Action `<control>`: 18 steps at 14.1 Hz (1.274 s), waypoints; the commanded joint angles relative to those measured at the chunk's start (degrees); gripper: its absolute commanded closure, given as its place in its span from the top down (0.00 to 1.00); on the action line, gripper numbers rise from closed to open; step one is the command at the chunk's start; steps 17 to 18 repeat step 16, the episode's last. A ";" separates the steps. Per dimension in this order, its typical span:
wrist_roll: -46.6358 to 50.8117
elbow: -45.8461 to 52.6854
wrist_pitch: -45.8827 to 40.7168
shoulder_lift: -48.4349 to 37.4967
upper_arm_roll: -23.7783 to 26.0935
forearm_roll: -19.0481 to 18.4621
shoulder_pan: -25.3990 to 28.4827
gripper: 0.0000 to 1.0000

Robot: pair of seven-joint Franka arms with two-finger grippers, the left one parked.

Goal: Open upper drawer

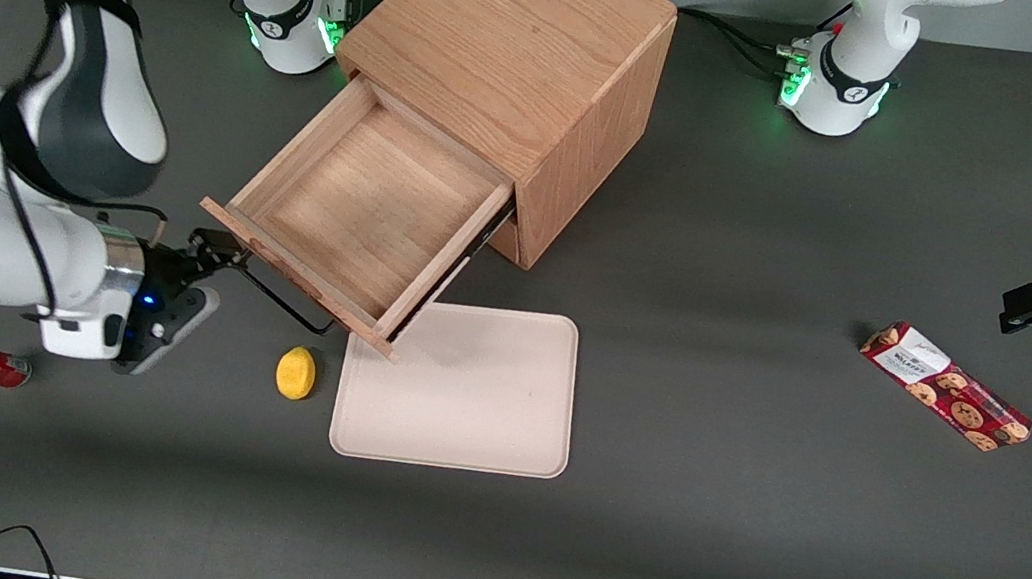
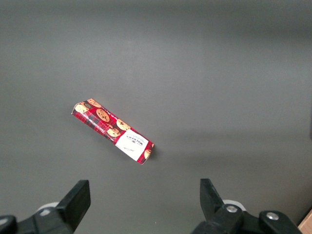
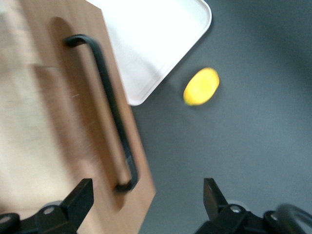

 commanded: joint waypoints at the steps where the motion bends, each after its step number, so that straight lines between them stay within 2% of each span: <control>1: 11.45 1.30 -7.15 -7.98 -0.92 -0.47 0.16 1.00; 4: 22.12 -2.64 -12.33 -18.35 -5.04 -0.82 -0.11 1.00; 8: 28.87 -27.29 -8.85 -42.50 -8.13 -1.35 -0.28 1.00; 9: 31.69 -30.75 -8.14 -45.86 -8.31 -1.35 -0.37 1.00; 12: 32.77 -25.63 -8.31 -41.87 -10.24 -2.22 -0.28 1.00; 13: 32.94 -23.17 -8.22 -40.29 -10.16 -4.84 0.07 1.00; 14: 33.03 -20.36 -8.31 -38.27 -10.33 -5.48 0.07 1.00; 18: 32.95 -17.35 -8.39 -36.33 -10.42 -5.66 -0.02 1.00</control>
